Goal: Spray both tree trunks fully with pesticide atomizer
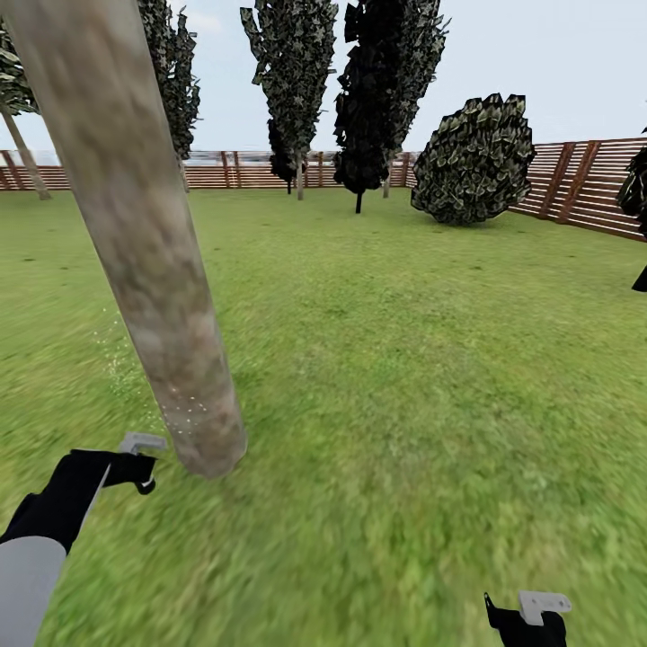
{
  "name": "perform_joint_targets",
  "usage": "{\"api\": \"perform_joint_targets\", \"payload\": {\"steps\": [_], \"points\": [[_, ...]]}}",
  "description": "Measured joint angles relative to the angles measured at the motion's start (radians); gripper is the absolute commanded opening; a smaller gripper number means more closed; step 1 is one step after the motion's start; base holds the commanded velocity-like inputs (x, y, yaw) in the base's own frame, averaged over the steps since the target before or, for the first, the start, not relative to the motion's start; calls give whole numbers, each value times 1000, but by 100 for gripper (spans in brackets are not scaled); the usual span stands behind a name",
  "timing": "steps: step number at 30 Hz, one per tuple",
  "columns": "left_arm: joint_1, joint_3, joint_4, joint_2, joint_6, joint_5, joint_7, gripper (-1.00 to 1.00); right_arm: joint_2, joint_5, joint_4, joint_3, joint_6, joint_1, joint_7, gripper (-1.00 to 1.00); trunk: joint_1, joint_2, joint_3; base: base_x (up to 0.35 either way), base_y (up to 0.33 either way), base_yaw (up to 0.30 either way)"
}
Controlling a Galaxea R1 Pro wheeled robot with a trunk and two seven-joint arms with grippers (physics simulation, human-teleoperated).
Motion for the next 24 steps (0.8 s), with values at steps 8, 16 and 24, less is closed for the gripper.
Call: {"api": "perform_joint_targets", "payload": {"steps": [8,16,24], "points": [[-6,-4,-146,-42,113,-1,-8,-100,0,0,0,0,0,0,0,100,0,0,0,-107,0,0],[-80,-4,-179,16,150,2,-54,-100,0,0,0,0,0,0,0,100,0,0,0,-3,0,0],[-85,-4,-295,30,279,-1,-126,-100,0,0,0,0,0,0,0,100,0,0,0,-103,0,0]]}}
